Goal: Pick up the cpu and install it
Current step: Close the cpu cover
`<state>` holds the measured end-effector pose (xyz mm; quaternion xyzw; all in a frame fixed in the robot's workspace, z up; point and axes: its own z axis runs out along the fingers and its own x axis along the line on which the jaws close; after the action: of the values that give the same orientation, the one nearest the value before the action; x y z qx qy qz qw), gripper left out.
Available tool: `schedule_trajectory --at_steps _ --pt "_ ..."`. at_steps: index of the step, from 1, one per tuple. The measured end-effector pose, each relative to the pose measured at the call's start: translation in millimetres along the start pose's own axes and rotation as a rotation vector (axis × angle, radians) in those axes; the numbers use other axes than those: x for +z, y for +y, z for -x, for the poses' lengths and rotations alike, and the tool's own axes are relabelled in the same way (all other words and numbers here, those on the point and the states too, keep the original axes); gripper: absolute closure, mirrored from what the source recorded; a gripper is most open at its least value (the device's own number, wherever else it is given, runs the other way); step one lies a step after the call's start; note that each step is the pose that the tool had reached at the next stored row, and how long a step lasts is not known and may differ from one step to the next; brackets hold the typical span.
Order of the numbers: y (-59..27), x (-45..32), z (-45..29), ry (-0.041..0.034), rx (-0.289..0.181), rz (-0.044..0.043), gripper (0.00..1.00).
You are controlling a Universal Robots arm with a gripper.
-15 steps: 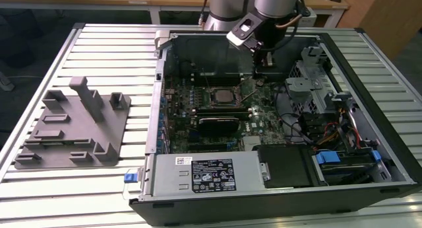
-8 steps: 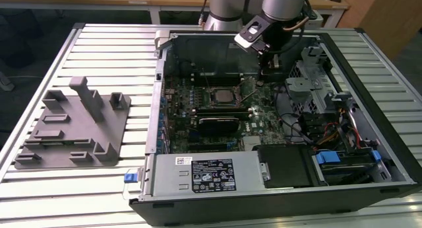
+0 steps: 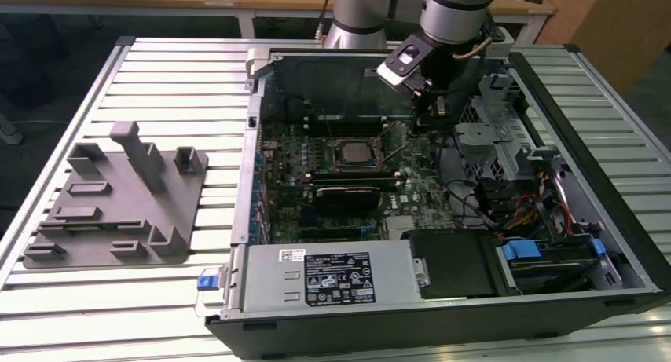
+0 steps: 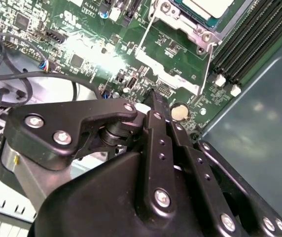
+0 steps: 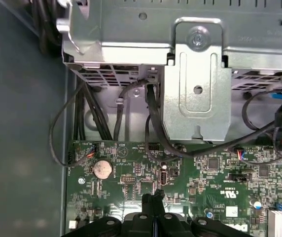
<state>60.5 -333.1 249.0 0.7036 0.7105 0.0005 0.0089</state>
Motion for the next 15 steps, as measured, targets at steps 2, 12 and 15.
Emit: schedule_trajectory --at_steps 2,12,15 --pt "0.0 3.6 -0.1 0.0002 0.000 -0.0035 0.89" --pt "-10.0 9.9 -0.2 0.0039 0.000 -0.0047 0.89" --pt "-16.4 10.4 -0.3 0.0040 0.000 -0.0048 0.89"
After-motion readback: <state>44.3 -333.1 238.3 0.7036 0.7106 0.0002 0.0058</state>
